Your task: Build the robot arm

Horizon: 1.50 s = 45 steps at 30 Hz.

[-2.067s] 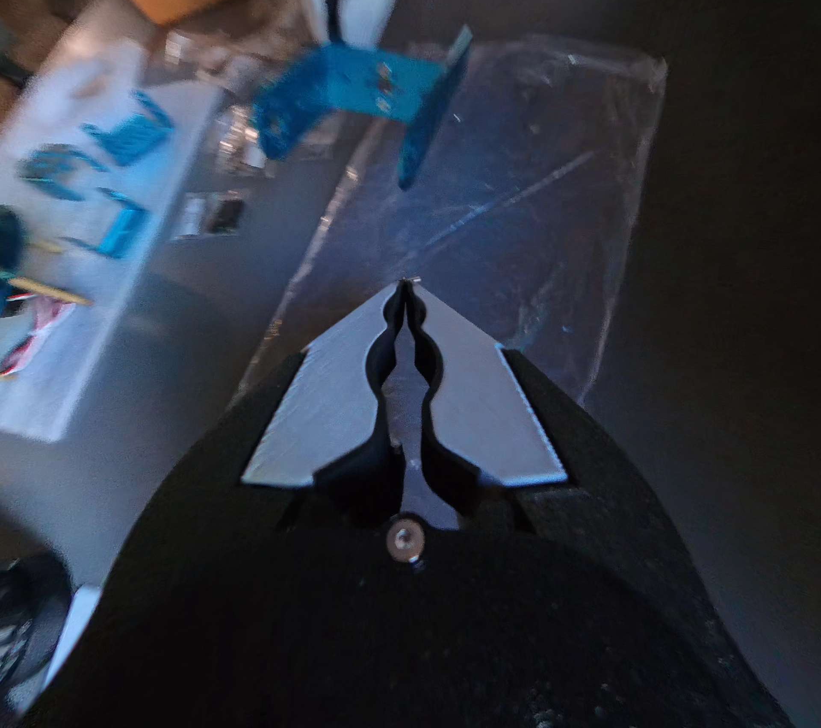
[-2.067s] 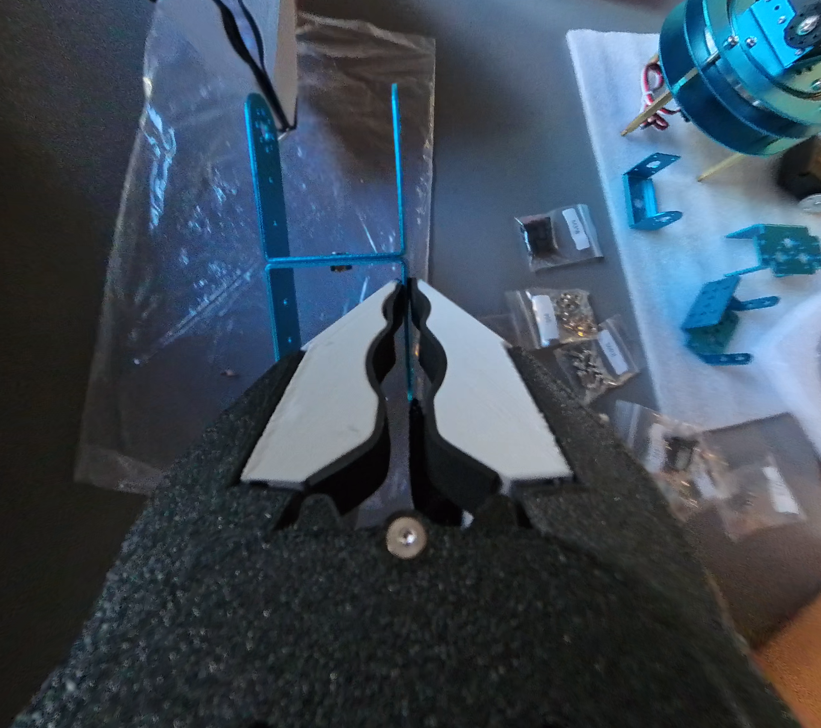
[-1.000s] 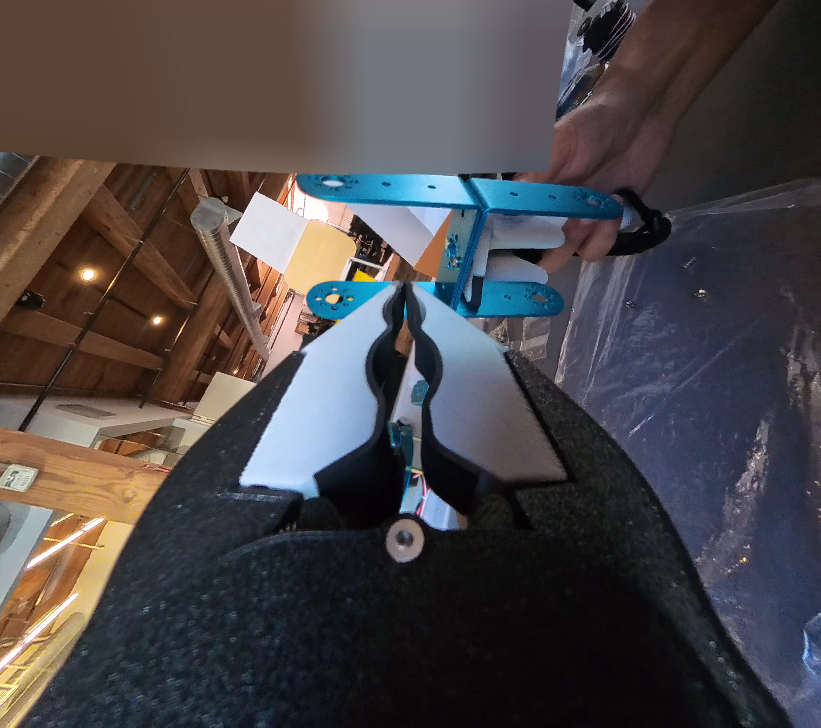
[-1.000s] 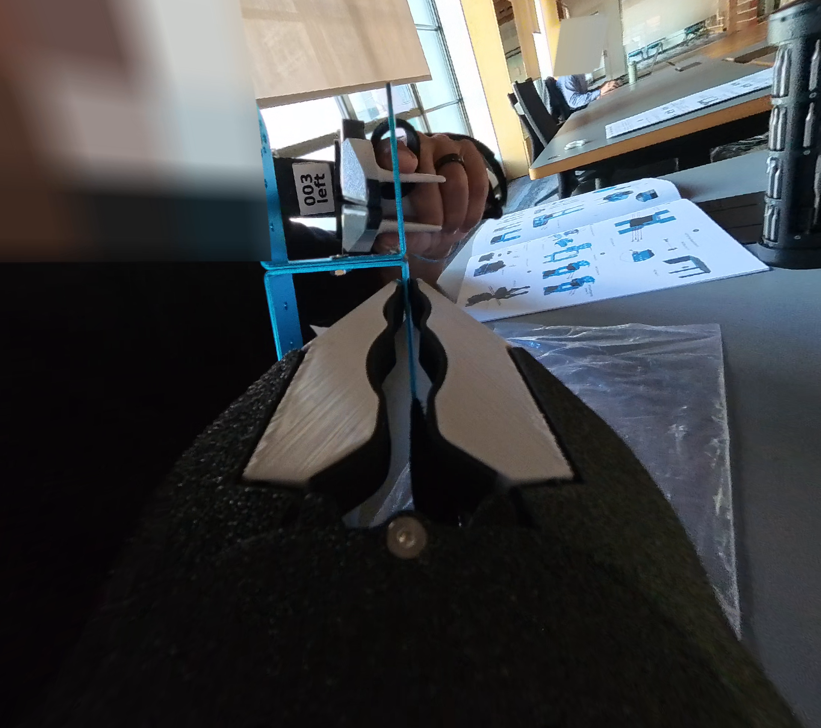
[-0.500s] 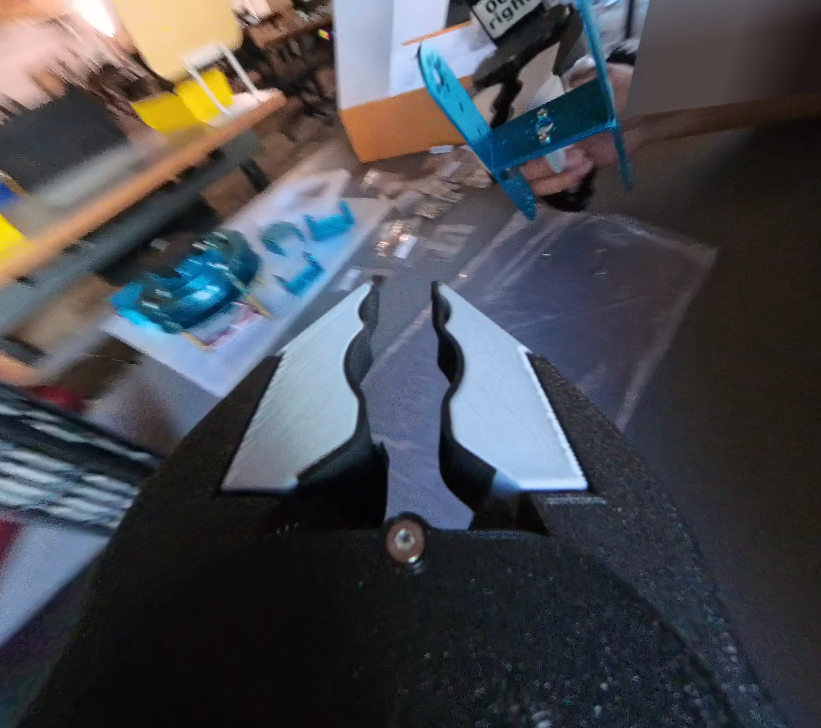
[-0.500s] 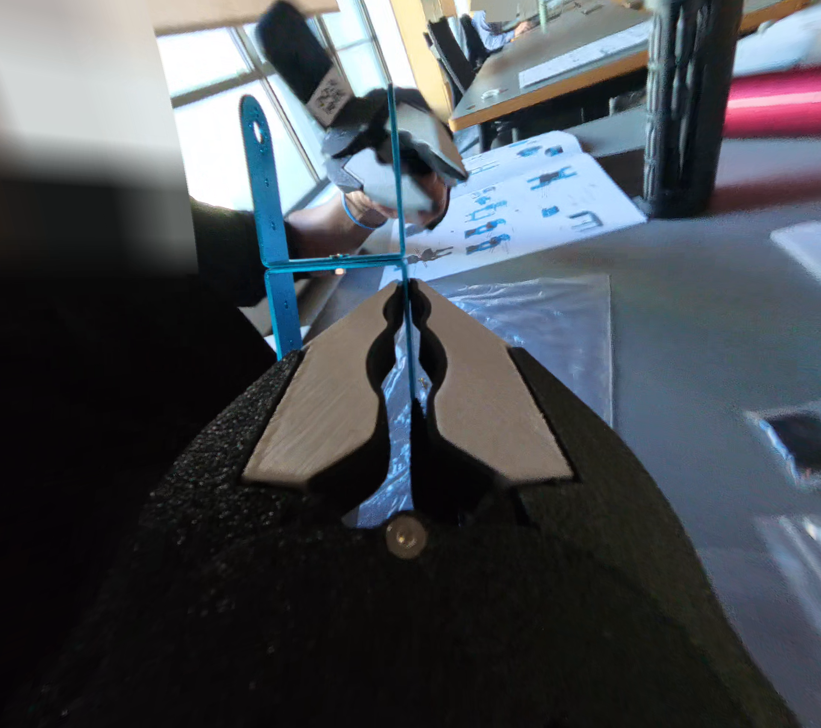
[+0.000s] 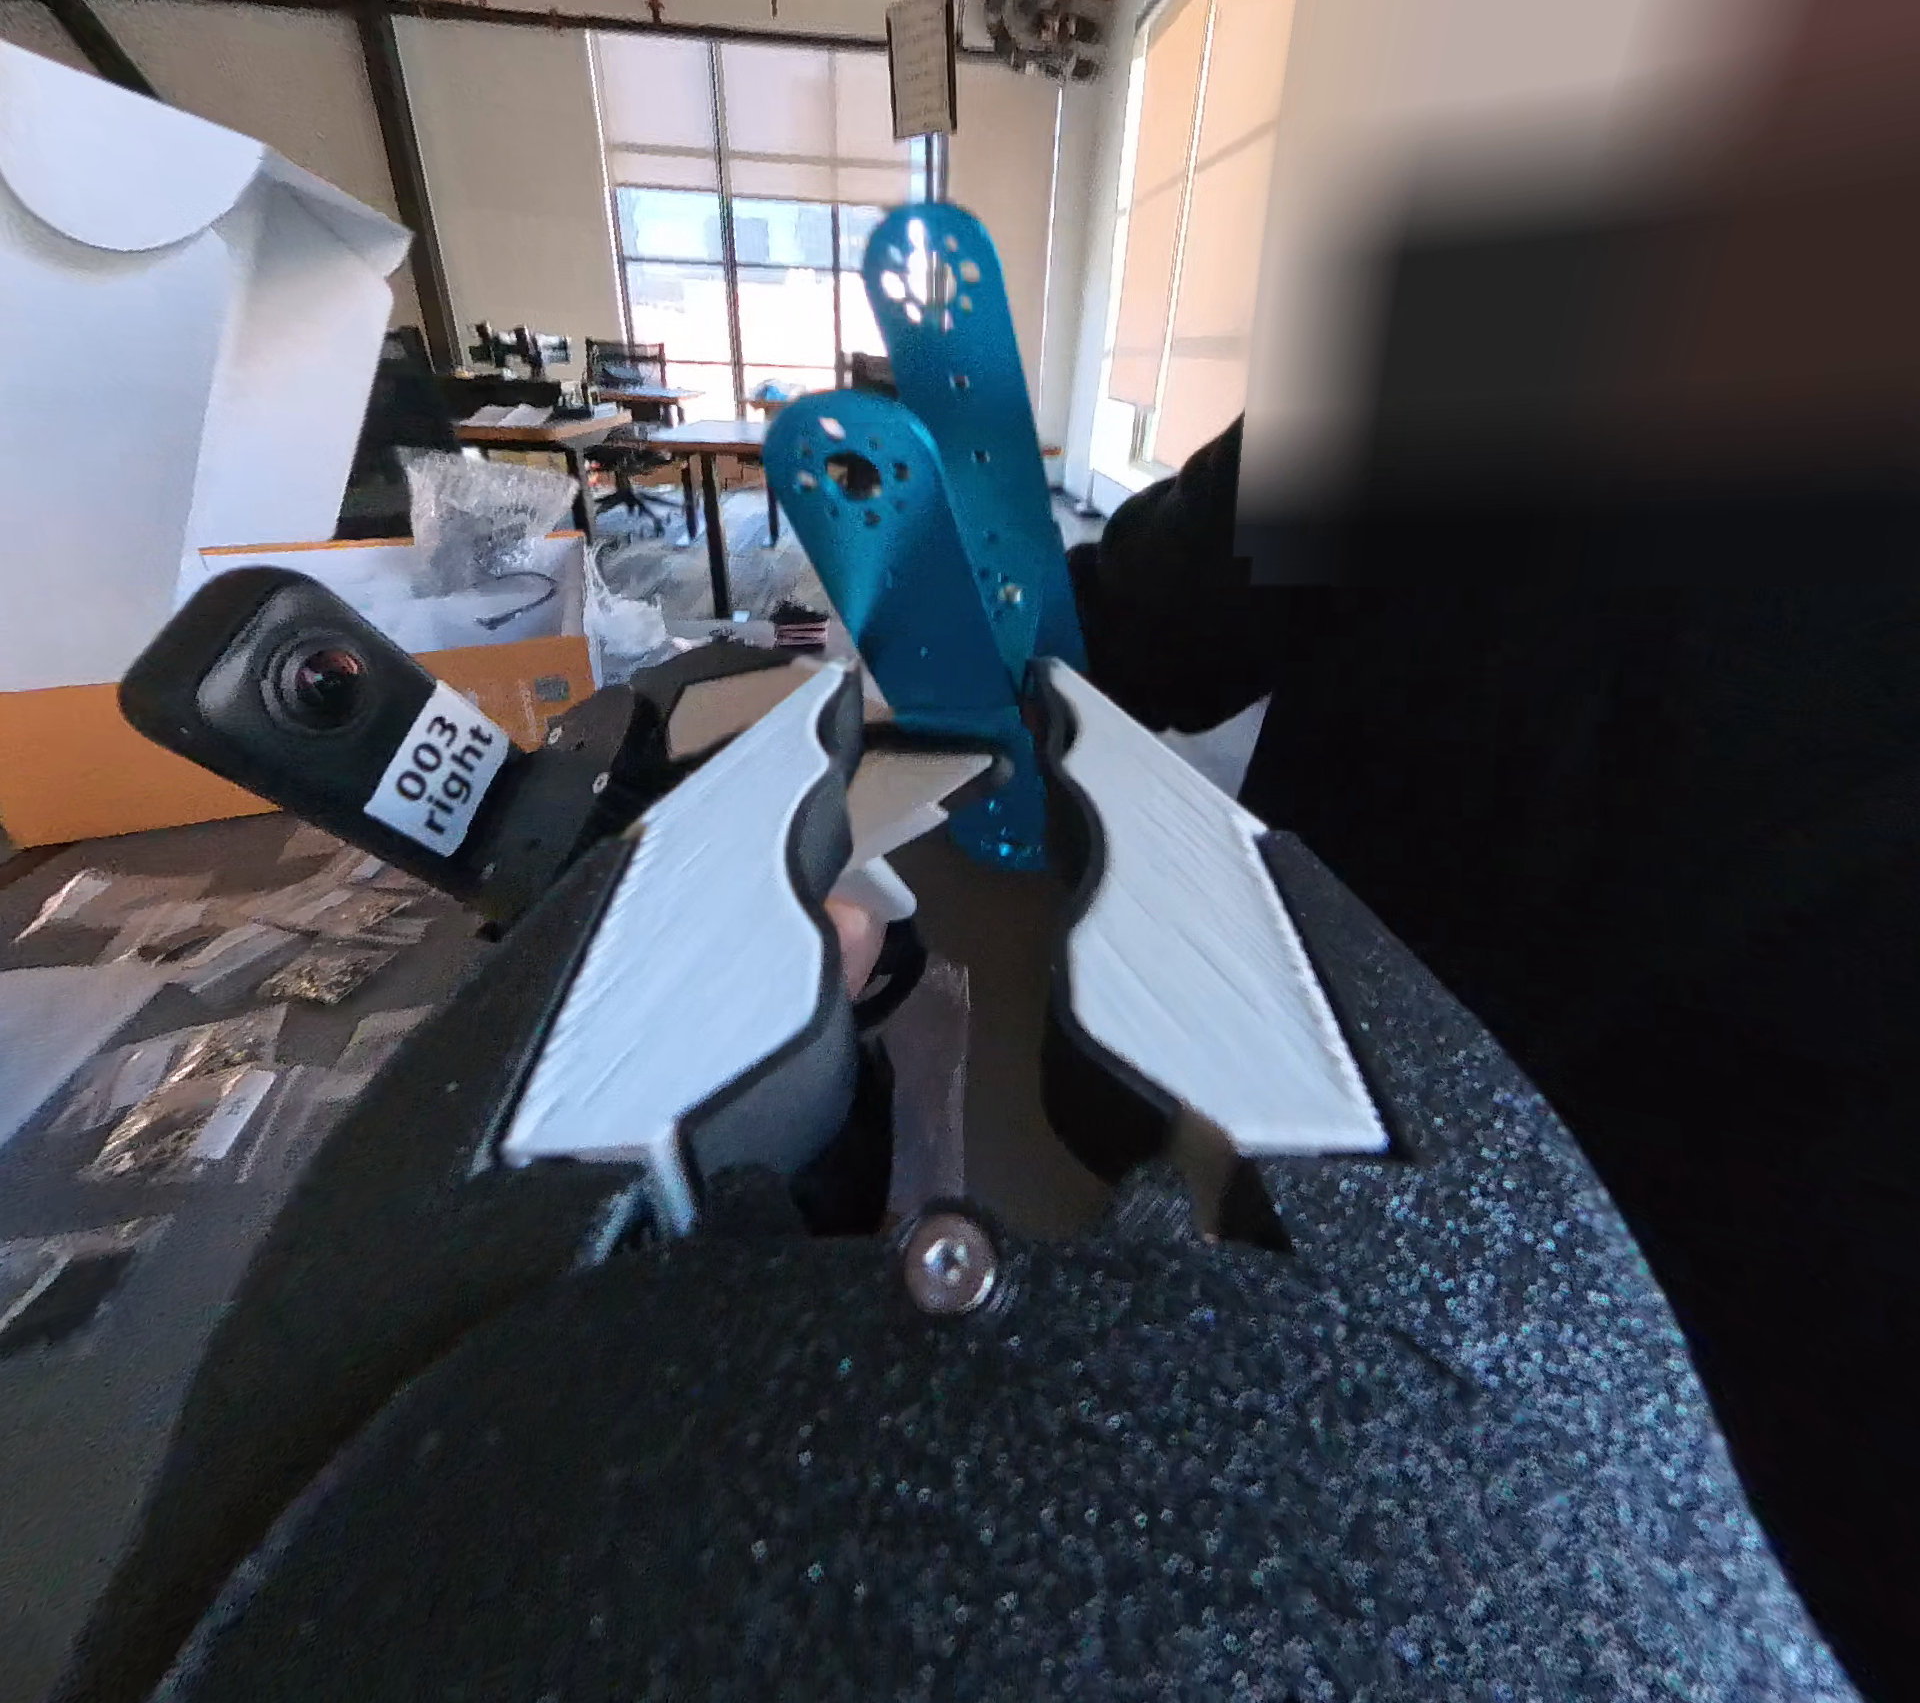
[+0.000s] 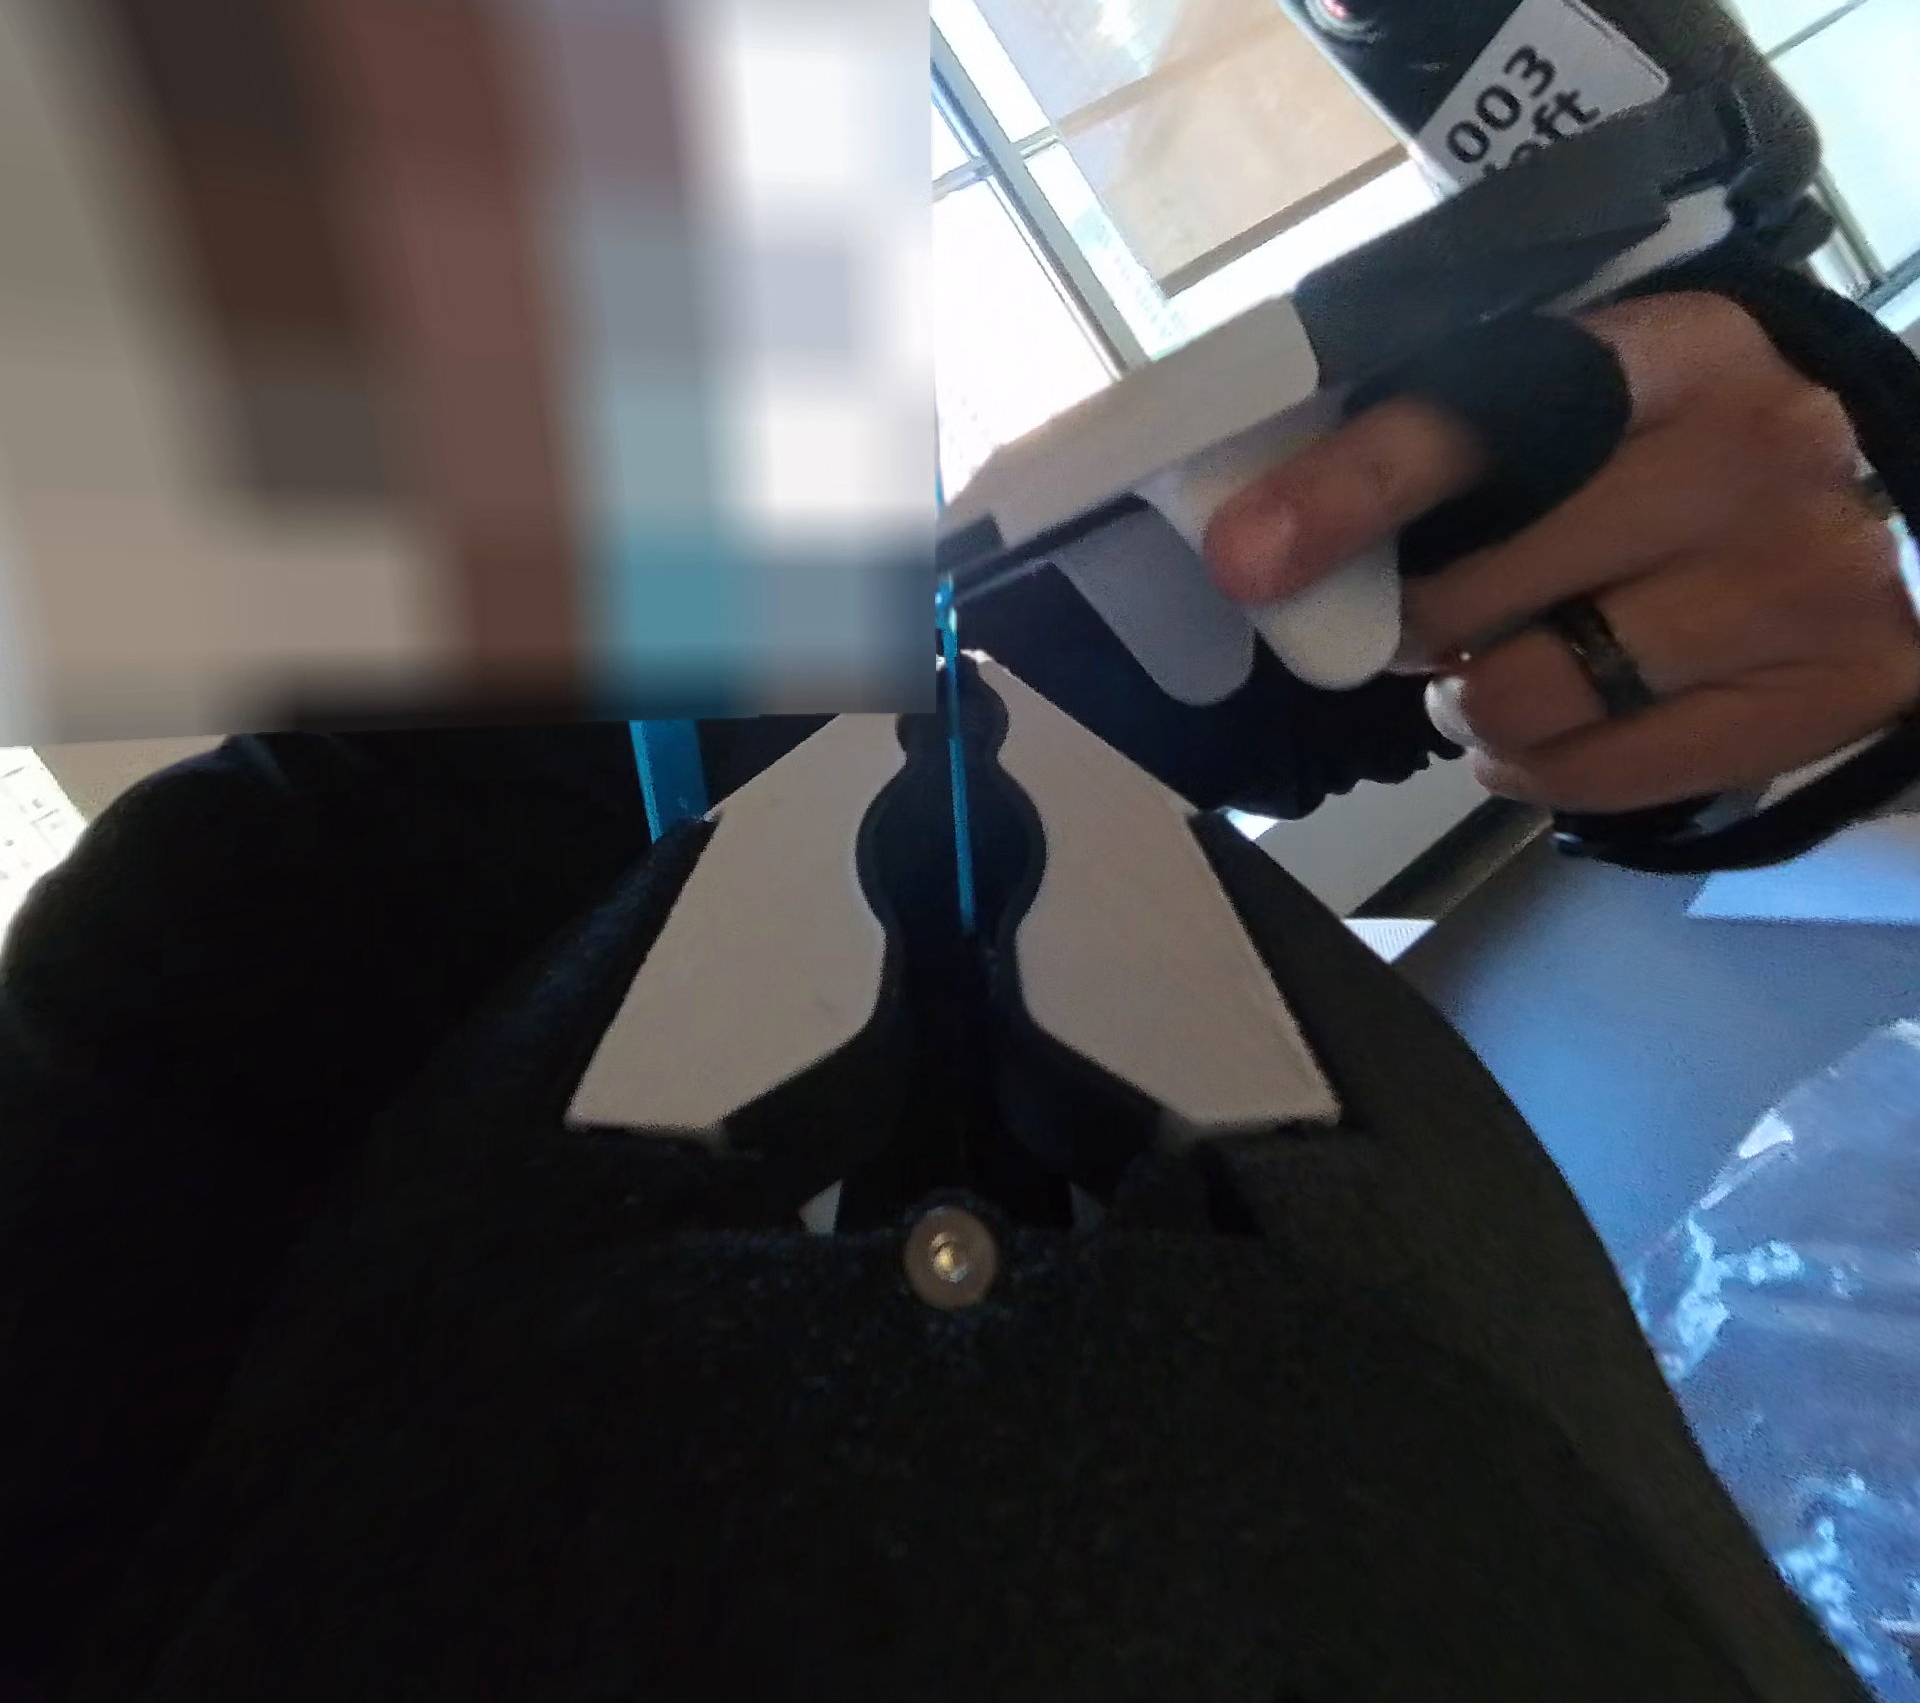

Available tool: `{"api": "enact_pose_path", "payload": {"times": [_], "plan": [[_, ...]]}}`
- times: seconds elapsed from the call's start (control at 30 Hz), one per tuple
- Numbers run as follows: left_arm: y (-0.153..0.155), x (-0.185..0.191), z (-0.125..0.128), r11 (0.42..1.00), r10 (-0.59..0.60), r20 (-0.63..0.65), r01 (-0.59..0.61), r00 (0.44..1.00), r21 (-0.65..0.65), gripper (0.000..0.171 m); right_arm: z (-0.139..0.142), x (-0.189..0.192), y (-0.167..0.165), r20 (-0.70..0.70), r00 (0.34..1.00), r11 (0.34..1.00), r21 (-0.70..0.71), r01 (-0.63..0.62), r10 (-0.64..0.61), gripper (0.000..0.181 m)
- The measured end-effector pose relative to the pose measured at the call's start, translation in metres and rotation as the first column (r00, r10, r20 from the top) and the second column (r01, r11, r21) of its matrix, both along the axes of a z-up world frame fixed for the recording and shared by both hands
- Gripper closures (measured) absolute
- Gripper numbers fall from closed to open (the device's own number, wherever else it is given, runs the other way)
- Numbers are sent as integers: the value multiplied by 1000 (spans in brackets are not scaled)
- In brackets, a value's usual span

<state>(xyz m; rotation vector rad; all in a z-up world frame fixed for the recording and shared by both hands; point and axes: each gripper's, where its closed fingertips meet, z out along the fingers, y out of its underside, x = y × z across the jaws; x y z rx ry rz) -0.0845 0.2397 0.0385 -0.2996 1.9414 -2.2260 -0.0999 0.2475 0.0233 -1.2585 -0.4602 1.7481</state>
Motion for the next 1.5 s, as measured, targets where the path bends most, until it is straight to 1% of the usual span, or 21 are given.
{"api": "enact_pose_path", "payload": {"times": [0.1,0.2,0.27,0.33,0.37,0.4,0.47,0.5,0.53,0.6,0.63,0.7,0.77,0.83,0.97,1.03,1.13,1.23,1.3,1.4,1.5], "plan": [[-5,-5,-1,999,-20,13,19,1000,34,145,4,-3,-3,8,1000,1000,18,-9,9,181],[-2,-2,0,998,25,26,-26,999,49,146,4,-2,0,18,1000,1000,-3,12,-12,180],[6,3,-3,994,88,32,-89,996,58,147,-2,5,10,58,995,995,-38,89,-87,176],[20,2,-8,989,124,39,-127,991,75,147,-18,20,26,166,965,972,-84,220,-204,166],[30,3,-12,983,158,40,-161,987,90,147,-30,32,34,253,926,946,-88,311,-281,165],[43,5,-18,970,209,47,-214,977,117,147,-43,46,41,359,862,910,-71,408,-358,165],[76,12,-34,916,347,72,-354,935,190,147,-69,68,46,563,700,849,7,528,-440,166],[94,16,-46,867,427,92,-436,899,242,147,-89,73,44,692,585,837,53,544,-424,164],[113,18,-58,805,503,121,-515,856,293,147,-109,73,39,802,466,849,93,519,-373,163],[141,17,-80,674,608,187,-626,771,392,147,-137,67,35,918,275,882,138,451,-285,163],[149,15,-87,628,641,205,-659,740,414,147,-144,61,34,941,233,903,134,408,-245,165],[152,8,-95,604,660,208,-674,722,426,147,-154,53,36,967,174,933,120,339,-187,167],[153,8,-97,575,675,235,-697,700,428,147,-156,55,43,977,125,949,132,285,-174,173],[153,12,-98,562,684,255,-716,684,415,147,-165,58,45,989,92,969,89,232,-113,172],[152,20,-98,602,694,214,-718,687,350,147,-177,54,47,993,112,987,15,161,-34,174],[153,21,-101,598,694,216,-716,687,359,147,-183,57,45,994,105,989,-7,150,-9,175],[152,19,-100,607,685,226,-714,693,350,147,-182,55,47,988,156,988,-20,154,-4,177],[153,18,-101,605,684,228,-713,694,355,147,-183,55,47,985,175,988,-31,152,4,178],[150,17,-103,620,676,208,-698,707,358,147,-183,53,47,981,192,989,-38,146,9,180],[148,16,-106,619,668,214,-691,713,373,147,-184,58,44,987,160,989,-39,146,15,178],[146,16,-111,605,665,228,-692,711,393,147,-183,54,43,987,163,991,-32,130,10,180]]}}
